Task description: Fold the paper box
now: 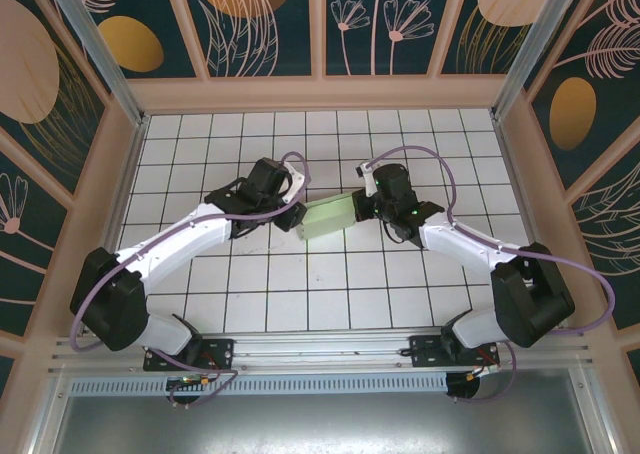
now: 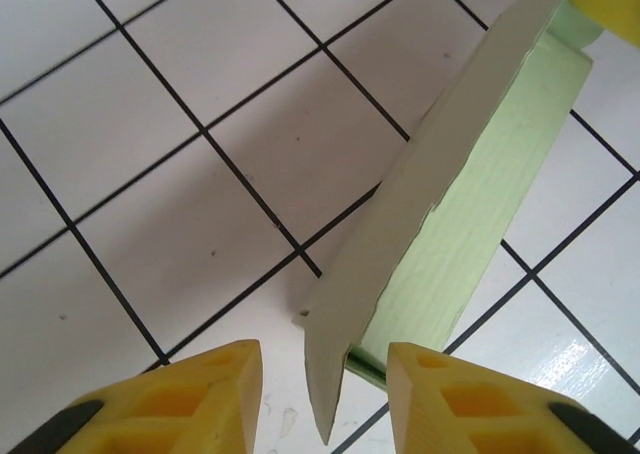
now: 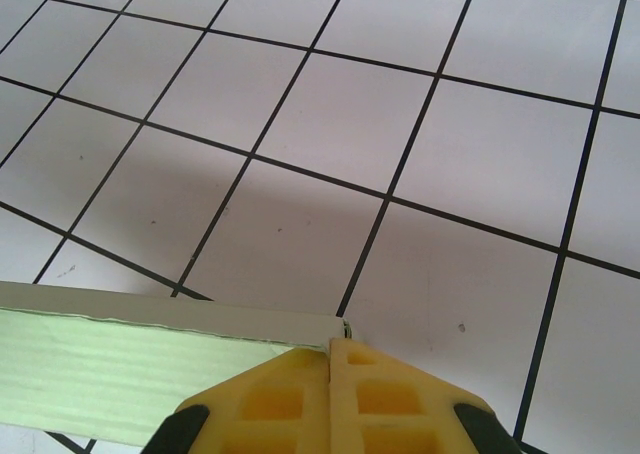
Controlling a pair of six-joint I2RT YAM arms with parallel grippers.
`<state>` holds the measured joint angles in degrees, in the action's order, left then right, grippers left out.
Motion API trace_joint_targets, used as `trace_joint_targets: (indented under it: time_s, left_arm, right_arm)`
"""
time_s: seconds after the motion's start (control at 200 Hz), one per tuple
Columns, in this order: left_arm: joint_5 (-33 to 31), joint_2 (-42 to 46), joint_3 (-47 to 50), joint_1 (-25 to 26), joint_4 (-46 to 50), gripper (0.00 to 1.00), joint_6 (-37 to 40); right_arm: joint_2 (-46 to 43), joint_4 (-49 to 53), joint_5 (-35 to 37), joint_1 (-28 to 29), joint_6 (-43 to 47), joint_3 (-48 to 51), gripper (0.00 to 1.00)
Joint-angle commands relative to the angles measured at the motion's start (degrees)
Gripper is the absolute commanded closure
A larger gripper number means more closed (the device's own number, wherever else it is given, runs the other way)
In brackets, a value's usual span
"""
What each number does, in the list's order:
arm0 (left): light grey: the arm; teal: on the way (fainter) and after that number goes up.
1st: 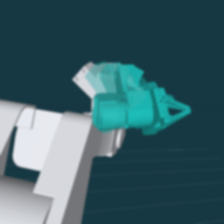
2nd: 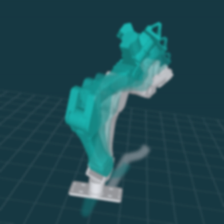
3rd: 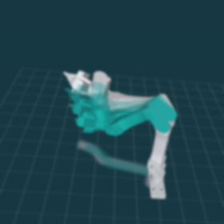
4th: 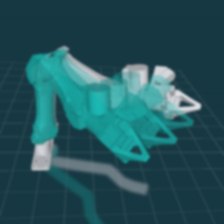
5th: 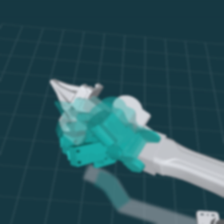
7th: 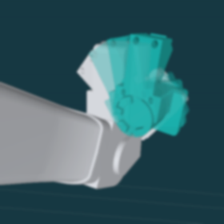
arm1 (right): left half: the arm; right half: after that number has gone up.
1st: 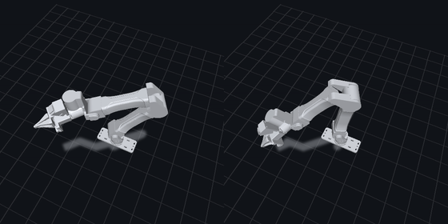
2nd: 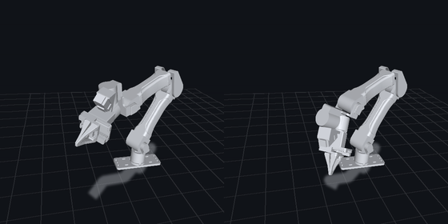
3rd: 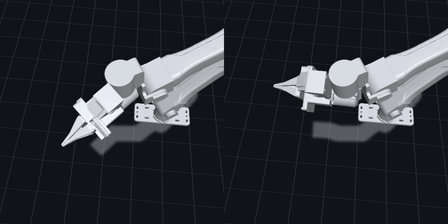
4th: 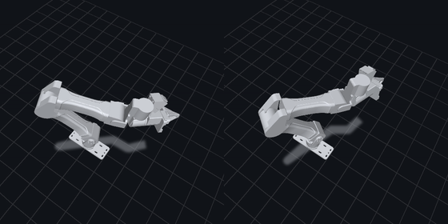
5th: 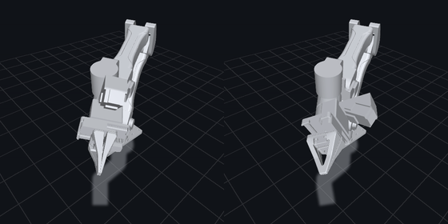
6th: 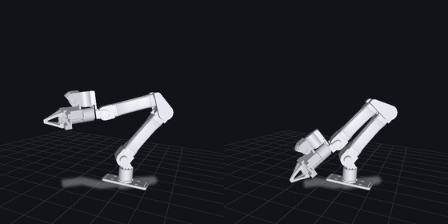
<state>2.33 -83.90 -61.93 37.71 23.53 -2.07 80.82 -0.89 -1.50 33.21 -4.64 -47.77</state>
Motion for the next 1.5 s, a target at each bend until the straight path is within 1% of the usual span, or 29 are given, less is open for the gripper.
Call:
trace_joint_targets:
  time_s: [0.0, 0.205, 0.3, 0.465, 0.651, 0.741, 0.871, 0.956, 1.106, 1.216, 1.361, 1.497]
  left_arm:
    - [-0.32, -1.57, -2.08, -0.05, 2.87, 0.68, -0.05]
    - [-1.17, -2.23, -2.56, -0.08, 2.88, 0.86, -0.73]
    - [-0.78, -2.17, -2.78, -0.07, 2.18, 0.9, -2.6]
    - [3.82, -3.55, -4.46, -0.12, 0.98, 0.92, -7.07]
    - [4.02, -5.75, -5.96, -0.02, 1.92, 0.93, -10.19]
    - [5.38, -6.79, -7.01, -0.15, 1.53, 0.93, -13.39]
    - [7.13, -8.57, -8.03, -0.02, -1.26, 0.95, -19.96]
    - [6.49, -9.33, -8.2, -0.02, -3.09, 0.95, -23.59]
    - [5.59, -10.12, -8.0, -0.09, -5.39, 0.94, -27.67]
    - [5.14, -11.23, -8.49, -0.03, -6.22, 0.94, -29.73]
    - [5.24, -11.38, -6.25, -0.06, -10.86, 0.94, -33.53]
    - [4.63, -12.2, -5.96, -0.05, -12.01, 0.94, -34.62]
  right_arm:
    - [0.82, 1.41, 0.47, 0.4, -0.21, -2.24, 0.97]
    - [1.0, 1.57, 0.28, 0.43, -0.44, -2.62, 0.97]
    - [1.06, 1.63, 0.01, 0.45, -0.45, -2.77, 0.97]
    - [1.25, 1.85, -0.28, 0.4, -0.35, -2.83, 0.97]
    - [1.34, 1.9, -0.61, 0.48, -0.38, -2.94, 0.97]
    - [1.41, 1.66, -0.7, 0.49, -0.71, -2.86, 0.97]
    - [1.61, 1.05, -0.45, 0.83, -1.24, -2.81, 0.97]
    - [1.59, 0.97, -0.09, 1.07, -1.42, -2.83, 0.97]
    - [1.36, 0.84, -0.26, 1.21, -1.79, -2.77, 0.97]
    - [1.48, 0.61, -0.17, 1.2, -2.27, -2.85, 0.97]
    - [1.81, 0.0, -0.04, 1.5, -2.97, -2.57, 0.97]
    - [1.93, -0.27, 0.09, 1.85, -3.14, -2.42, 0.97]
